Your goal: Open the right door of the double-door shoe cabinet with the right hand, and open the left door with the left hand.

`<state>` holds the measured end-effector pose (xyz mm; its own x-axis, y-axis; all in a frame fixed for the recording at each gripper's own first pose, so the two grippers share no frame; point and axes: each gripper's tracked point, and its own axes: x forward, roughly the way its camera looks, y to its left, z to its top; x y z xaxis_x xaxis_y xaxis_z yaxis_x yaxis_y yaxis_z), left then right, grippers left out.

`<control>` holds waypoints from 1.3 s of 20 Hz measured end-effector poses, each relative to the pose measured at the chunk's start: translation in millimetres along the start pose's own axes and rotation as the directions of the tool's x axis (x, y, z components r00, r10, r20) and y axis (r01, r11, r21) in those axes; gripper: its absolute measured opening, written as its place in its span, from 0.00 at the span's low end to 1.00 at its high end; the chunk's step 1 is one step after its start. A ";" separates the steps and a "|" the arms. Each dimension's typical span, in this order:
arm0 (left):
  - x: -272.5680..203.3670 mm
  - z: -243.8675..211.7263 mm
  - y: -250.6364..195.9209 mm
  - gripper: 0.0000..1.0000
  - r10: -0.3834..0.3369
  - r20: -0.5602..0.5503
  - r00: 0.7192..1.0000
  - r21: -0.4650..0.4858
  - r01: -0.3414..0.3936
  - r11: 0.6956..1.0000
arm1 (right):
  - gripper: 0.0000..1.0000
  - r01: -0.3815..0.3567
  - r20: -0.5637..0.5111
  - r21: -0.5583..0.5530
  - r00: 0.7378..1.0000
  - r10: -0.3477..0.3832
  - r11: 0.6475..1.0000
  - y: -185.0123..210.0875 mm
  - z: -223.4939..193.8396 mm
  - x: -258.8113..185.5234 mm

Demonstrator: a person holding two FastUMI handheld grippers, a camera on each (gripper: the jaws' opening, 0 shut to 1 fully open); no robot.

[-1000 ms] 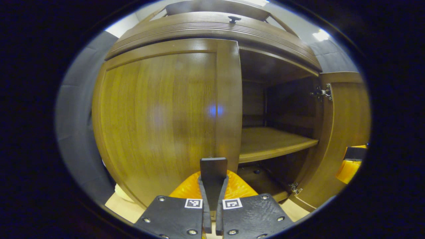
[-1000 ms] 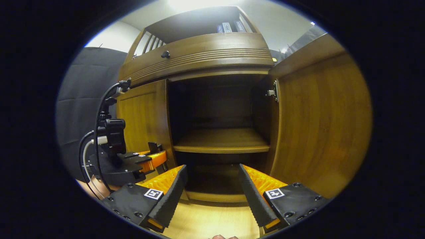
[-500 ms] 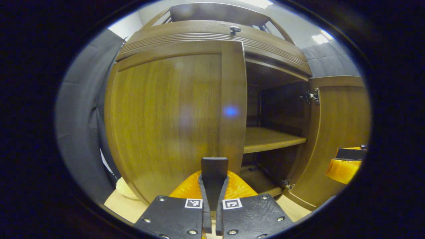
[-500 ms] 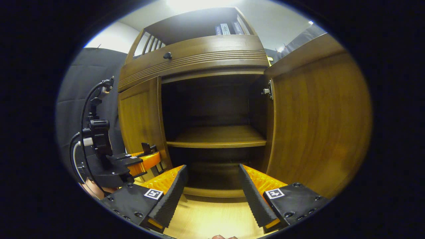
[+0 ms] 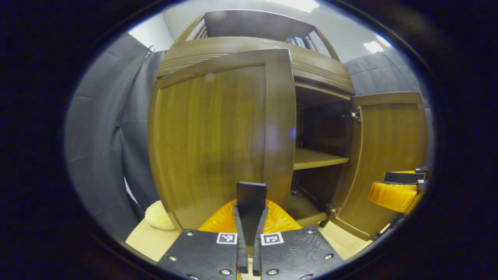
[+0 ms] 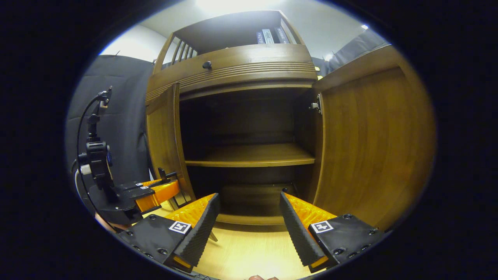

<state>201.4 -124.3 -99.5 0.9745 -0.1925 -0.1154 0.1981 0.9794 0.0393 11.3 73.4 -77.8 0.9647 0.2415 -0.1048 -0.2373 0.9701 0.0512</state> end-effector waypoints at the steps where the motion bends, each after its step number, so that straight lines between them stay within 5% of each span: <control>1: -5.8 0.9 0.4 0.07 0.002 0.004 1.000 -0.003 -0.002 1.000 | 0.96 0.006 0.002 0.001 1.000 -0.006 1.000 0.1 -1.1 -4.0; 19: -96.1 -5.7 69.3 0.07 0.067 0.036 0.997 -0.043 -0.066 0.997 | 0.99 0.079 0.022 0.052 0.997 -0.080 0.996 -10.8 -19.0 -35.3; 21: -103.6 -4.8 79.1 0.07 0.072 0.039 0.997 -0.045 -0.070 0.997 | 0.93 0.079 0.011 0.056 0.997 -0.079 0.995 -10.0 -21.5 -34.5; 25: -117.4 -8.5 102.5 0.06 0.064 0.055 0.996 -0.075 -0.059 0.995 | 0.99 0.071 0.000 0.055 0.997 -0.072 0.996 -5.6 -23.5 -34.1; 26: -122.9 -9.1 111.0 0.06 0.065 0.060 0.996 -0.073 -0.060 0.995 | 0.93 0.069 0.001 0.053 0.998 -0.069 0.996 -4.2 -23.2 -34.4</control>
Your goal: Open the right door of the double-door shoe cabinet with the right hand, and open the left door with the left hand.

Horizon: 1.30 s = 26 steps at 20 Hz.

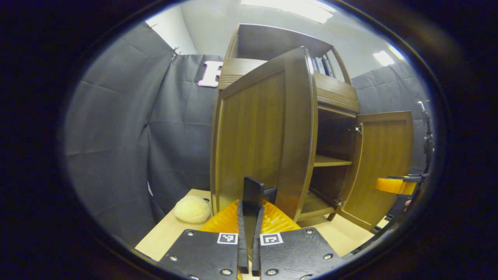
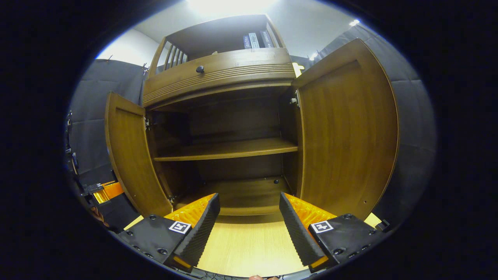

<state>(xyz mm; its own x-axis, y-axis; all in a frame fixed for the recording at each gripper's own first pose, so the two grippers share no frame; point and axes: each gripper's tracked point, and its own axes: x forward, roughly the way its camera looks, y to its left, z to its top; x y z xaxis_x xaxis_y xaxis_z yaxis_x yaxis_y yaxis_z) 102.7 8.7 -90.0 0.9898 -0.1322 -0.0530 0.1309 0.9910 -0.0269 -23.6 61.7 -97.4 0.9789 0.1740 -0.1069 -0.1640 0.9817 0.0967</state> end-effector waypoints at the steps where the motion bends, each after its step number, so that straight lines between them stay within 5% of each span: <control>1: -3.2 1.4 6.3 0.06 -0.003 0.002 1.000 0.006 0.003 1.000 | 0.94 -0.002 0.002 -0.003 1.000 0.002 1.000 1.1 0.8 0.0; 15: -26.5 7.3 142.9 0.04 -0.087 0.016 0.996 0.040 0.087 0.995 | 0.96 0.010 0.024 -0.007 1.000 -0.010 1.000 2.3 6.2 -1.6; 21: -24.0 9.4 144.3 0.05 -0.146 -0.008 0.989 0.086 0.146 0.986 | 0.92 0.057 0.038 -0.050 0.998 -0.055 0.997 -9.6 13.7 -2.4; 26: -39.9 16.0 146.7 0.04 -0.141 0.017 0.990 0.008 0.141 0.990 | 0.92 0.108 0.049 -0.050 0.993 -0.106 0.993 -19.1 19.3 -3.5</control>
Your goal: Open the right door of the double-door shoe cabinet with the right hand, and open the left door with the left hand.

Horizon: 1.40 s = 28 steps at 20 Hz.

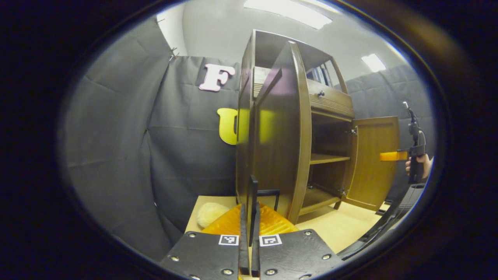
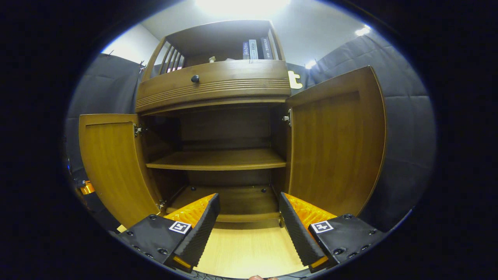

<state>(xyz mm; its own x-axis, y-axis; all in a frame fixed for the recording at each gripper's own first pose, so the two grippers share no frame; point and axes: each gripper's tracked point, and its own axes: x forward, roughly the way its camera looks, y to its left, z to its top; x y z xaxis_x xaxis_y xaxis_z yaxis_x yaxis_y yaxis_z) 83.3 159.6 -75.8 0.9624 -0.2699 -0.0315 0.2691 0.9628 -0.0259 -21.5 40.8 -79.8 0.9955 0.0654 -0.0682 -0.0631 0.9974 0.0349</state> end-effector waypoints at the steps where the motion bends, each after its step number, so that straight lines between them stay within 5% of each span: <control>1: -6.1 2.0 -0.9 0.04 -0.001 0.003 1.000 -0.023 0.001 1.000 | 0.92 0.005 0.000 -0.002 1.000 -0.005 1.000 -1.8 0.9 -0.8; 11: -101.3 83.7 -16.1 0.05 0.206 0.082 0.975 -0.062 -0.201 0.978 | 0.93 0.012 0.026 -0.025 1.000 -0.011 1.000 -22.7 12.5 -0.8; 16: -127.5 127.1 -59.6 0.48 0.320 0.148 0.936 0.006 -0.324 0.946 | 0.96 -0.054 0.008 -0.006 0.998 0.054 0.999 -31.7 16.6 -10.1; 22: -103.9 132.9 -145.1 0.99 0.306 0.153 0.940 -0.040 -0.304 0.952 | 0.96 -0.195 -0.034 -0.019 0.980 0.194 0.981 -39.7 5.5 -38.4; 28: -78.7 142.8 -193.3 0.99 0.326 0.103 0.940 0.002 -0.328 0.945 | 0.93 -0.247 -0.012 0.033 0.969 0.248 0.968 -63.1 11.2 -52.8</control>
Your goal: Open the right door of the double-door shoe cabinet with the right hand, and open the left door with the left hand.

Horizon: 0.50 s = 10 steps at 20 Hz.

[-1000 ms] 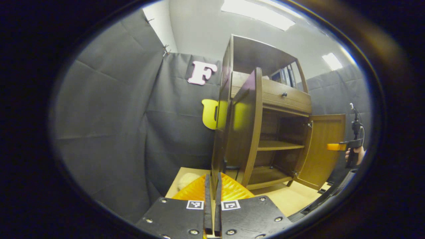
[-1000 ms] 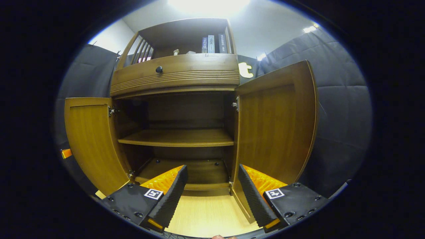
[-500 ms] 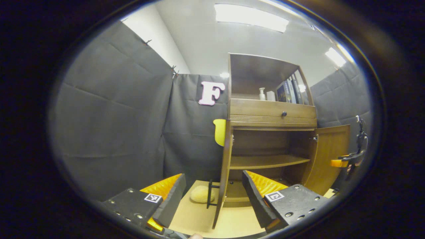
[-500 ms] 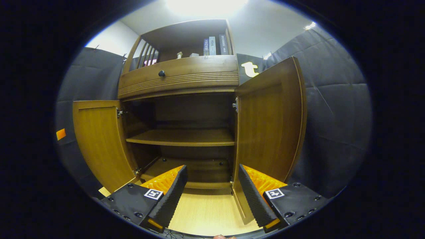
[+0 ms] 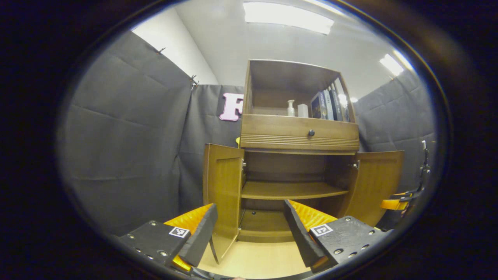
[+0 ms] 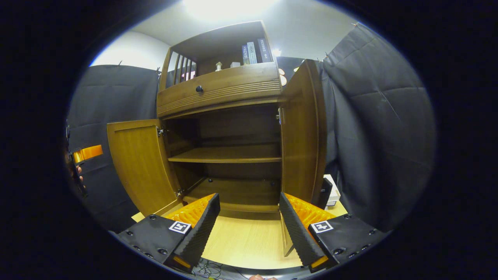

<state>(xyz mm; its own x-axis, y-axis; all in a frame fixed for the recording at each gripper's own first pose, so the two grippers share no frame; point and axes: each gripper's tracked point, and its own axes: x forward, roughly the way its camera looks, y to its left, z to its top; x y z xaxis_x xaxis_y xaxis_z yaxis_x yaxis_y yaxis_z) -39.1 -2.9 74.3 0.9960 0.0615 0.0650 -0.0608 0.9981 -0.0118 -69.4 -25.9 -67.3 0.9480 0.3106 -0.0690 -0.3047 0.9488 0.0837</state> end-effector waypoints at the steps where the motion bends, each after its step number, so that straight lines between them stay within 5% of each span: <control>1: -0.3 -2.7 -9.4 0.99 0.012 -0.005 1.000 -0.020 -0.012 1.000 | 0.92 -0.011 0.013 -0.008 1.000 0.011 1.000 -2.0 2.1 -4.2; 6: 9.0 6.3 -46.0 0.99 0.010 0.003 1.000 -0.056 -0.010 0.998 | 0.96 -0.081 0.039 -0.014 0.996 0.081 0.997 -4.9 6.9 -21.0; 8: 16.0 9.8 -45.4 0.99 0.032 -0.016 0.999 -0.044 -0.033 0.998 | 0.92 -0.076 0.045 -0.027 0.996 0.077 0.997 -7.8 11.9 -19.6; 10: 13.3 13.4 -43.3 0.99 0.055 -0.023 0.998 -0.067 -0.056 0.996 | 0.99 -0.054 0.049 -0.024 0.997 0.055 0.998 -10.3 20.7 -17.0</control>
<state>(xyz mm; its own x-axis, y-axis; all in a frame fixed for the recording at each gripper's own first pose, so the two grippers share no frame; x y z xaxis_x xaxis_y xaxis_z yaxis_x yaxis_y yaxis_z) -24.2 -45.2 89.1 0.9924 0.1158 0.0408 -0.1122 0.9903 -0.0820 -80.4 -42.2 -46.4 0.9330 0.3595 -0.0150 -0.3579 0.9316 0.0636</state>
